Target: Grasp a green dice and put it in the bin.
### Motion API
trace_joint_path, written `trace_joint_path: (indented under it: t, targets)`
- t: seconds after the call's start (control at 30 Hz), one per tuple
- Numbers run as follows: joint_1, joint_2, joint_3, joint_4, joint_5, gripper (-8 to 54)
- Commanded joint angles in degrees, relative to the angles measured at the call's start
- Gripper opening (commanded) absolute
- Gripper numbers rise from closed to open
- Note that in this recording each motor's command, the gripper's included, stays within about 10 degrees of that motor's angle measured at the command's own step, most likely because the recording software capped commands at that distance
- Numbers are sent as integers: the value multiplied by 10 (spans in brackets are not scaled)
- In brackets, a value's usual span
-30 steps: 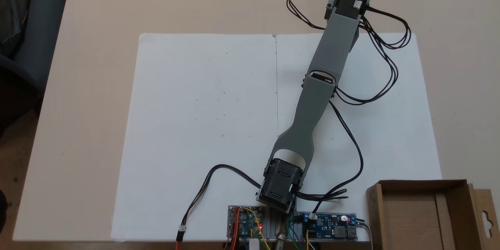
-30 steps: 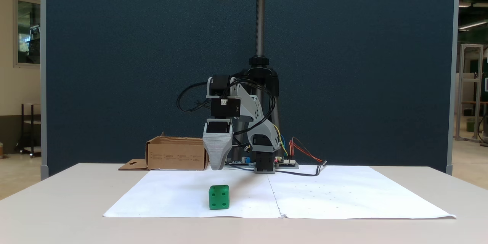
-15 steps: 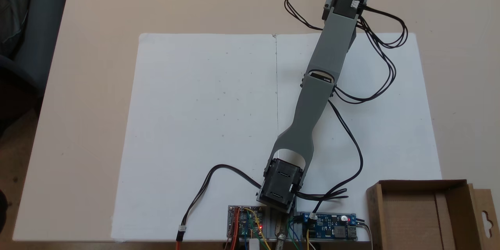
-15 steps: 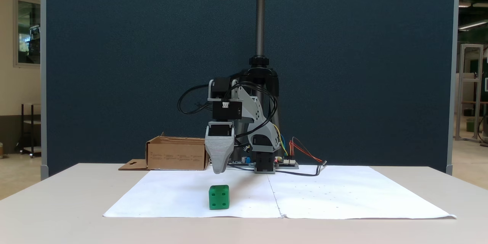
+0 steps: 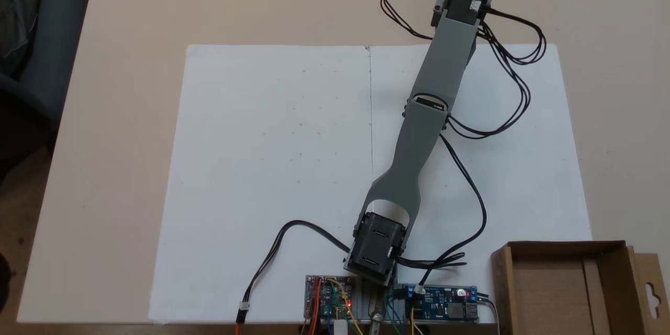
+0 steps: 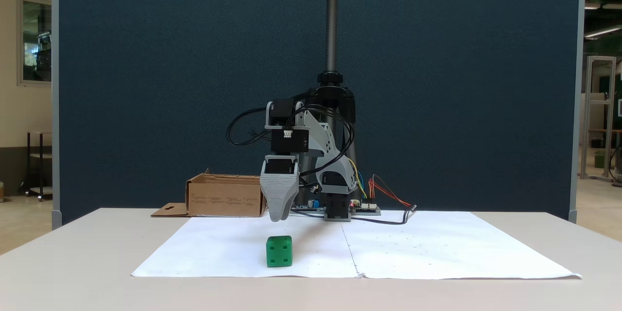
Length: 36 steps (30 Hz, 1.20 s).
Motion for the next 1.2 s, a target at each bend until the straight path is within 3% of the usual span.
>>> trace_joint_path:
  t: [0.0,1.17]
  targets:
    - [9,14,-26,93,40,468]
    - [-3,6,-26,11,42,461]
